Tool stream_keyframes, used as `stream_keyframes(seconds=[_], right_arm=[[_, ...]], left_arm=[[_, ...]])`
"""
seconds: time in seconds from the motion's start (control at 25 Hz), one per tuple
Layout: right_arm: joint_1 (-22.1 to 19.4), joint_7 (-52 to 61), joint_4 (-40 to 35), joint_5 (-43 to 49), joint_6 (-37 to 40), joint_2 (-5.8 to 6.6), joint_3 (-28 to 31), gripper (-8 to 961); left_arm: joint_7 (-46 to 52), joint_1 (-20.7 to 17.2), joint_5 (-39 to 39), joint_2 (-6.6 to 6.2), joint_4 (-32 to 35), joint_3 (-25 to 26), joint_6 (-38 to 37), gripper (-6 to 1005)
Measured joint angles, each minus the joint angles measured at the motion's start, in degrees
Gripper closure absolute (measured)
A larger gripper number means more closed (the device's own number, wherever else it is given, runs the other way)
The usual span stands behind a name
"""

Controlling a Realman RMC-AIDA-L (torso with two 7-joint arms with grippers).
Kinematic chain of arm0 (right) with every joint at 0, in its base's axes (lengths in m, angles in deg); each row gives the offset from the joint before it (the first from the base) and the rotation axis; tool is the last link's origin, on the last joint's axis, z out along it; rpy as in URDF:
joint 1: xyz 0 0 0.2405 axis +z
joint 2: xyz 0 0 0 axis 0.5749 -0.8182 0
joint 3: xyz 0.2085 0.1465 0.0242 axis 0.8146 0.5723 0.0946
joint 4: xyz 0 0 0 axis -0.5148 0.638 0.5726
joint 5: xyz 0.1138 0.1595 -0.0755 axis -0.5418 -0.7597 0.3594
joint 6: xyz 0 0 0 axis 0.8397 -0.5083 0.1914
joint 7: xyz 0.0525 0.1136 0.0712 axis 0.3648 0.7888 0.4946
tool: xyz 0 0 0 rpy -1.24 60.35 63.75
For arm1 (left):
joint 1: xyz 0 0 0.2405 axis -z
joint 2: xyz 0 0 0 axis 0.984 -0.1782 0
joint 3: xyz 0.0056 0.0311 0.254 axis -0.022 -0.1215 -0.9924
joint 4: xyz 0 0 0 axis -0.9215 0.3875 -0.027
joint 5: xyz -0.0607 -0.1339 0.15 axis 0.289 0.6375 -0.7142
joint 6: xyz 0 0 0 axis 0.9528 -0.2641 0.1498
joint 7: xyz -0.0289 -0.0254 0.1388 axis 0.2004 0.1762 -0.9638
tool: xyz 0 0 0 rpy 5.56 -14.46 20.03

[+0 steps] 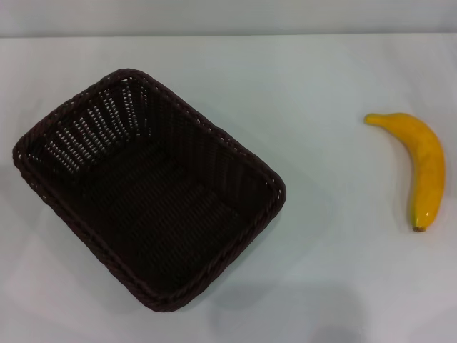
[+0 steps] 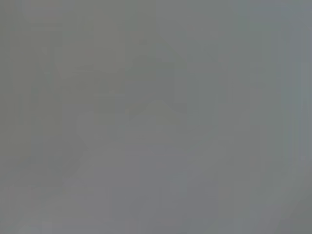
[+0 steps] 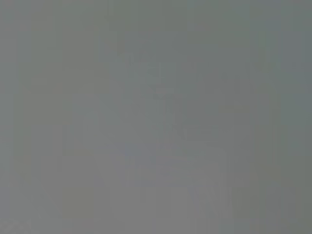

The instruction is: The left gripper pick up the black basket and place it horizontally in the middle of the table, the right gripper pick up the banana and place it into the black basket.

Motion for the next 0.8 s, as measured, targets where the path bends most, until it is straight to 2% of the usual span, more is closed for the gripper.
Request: stream_keyframes(seconds=[0.8], right_arm=[[-1.04, 0.9, 0.03, -0.05, 0.68, 0.25, 0.07, 111]], left_arm=[[-3.56, -2.29, 2.12, 1.21, -0.25, 0.1, 0.22, 119]])
